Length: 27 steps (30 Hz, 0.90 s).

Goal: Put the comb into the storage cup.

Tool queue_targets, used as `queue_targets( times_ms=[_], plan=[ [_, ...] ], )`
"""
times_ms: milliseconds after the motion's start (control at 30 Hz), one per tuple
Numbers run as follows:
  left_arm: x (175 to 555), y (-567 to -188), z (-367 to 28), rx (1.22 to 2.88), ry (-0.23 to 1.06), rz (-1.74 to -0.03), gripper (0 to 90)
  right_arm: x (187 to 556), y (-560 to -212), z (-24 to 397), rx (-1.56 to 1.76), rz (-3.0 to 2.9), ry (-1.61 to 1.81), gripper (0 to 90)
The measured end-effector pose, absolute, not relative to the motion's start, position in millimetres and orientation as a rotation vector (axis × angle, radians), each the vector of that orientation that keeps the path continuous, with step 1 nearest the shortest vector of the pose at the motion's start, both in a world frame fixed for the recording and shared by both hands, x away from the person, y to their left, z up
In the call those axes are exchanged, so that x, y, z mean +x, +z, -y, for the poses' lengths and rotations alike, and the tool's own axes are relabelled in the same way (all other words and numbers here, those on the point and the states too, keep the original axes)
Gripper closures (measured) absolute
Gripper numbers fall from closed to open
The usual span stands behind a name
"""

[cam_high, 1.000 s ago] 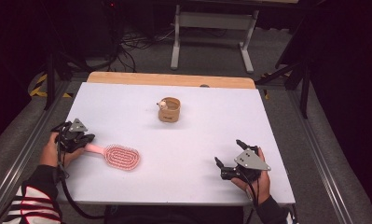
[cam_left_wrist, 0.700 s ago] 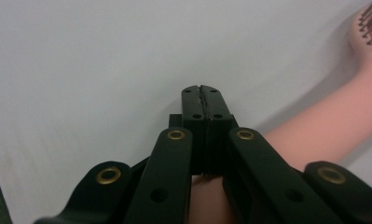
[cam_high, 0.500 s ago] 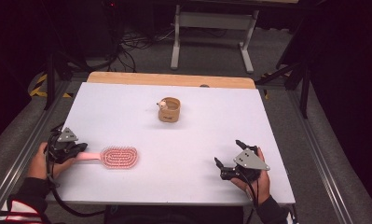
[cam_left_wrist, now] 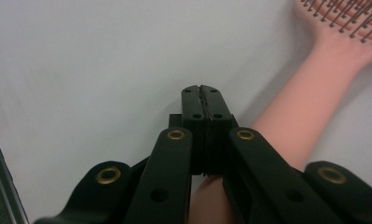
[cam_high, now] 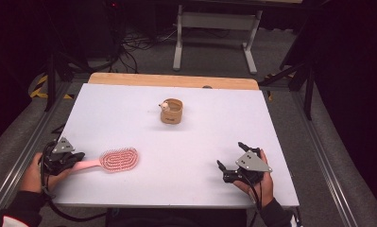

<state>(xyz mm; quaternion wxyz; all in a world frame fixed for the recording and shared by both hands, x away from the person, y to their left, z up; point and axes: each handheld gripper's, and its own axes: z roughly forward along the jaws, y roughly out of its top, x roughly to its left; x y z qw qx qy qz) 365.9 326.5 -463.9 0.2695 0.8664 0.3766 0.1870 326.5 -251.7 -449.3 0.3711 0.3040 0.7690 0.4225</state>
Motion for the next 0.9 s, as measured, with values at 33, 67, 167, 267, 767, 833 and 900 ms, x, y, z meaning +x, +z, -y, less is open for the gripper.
queue_targets(
  times_ms=[33,67,167,267,767,833,900],
  plan=[
    [364,-464,-327,2.341,0.502,-1.011,90.0,327,-449,252,0.780,-1.973,1.083,6.3],
    [362,-463,-327,2.346,0.500,-1.008,90.0,327,-449,251,0.779,-1.973,1.082,6.4],
    [357,-463,-328,2.354,0.497,-1.008,90.0,327,-450,251,0.778,-1.980,1.071,6.4],
    [352,-462,-328,2.363,0.490,-1.001,90.0,327,-450,250,0.777,-1.983,1.070,6.4],
    [337,-459,-326,2.423,0.461,-0.965,90.0,329,-450,248,0.770,-1.992,1.061,6.6],
    [336,-458,-326,2.429,0.449,-0.961,90.0,329,-450,248,0.773,-1.993,1.061,6.6],
    [335,-458,-327,2.429,0.444,-0.957,90.0,329,-451,247,0.773,-1.998,1.060,6.6]
  ],
)
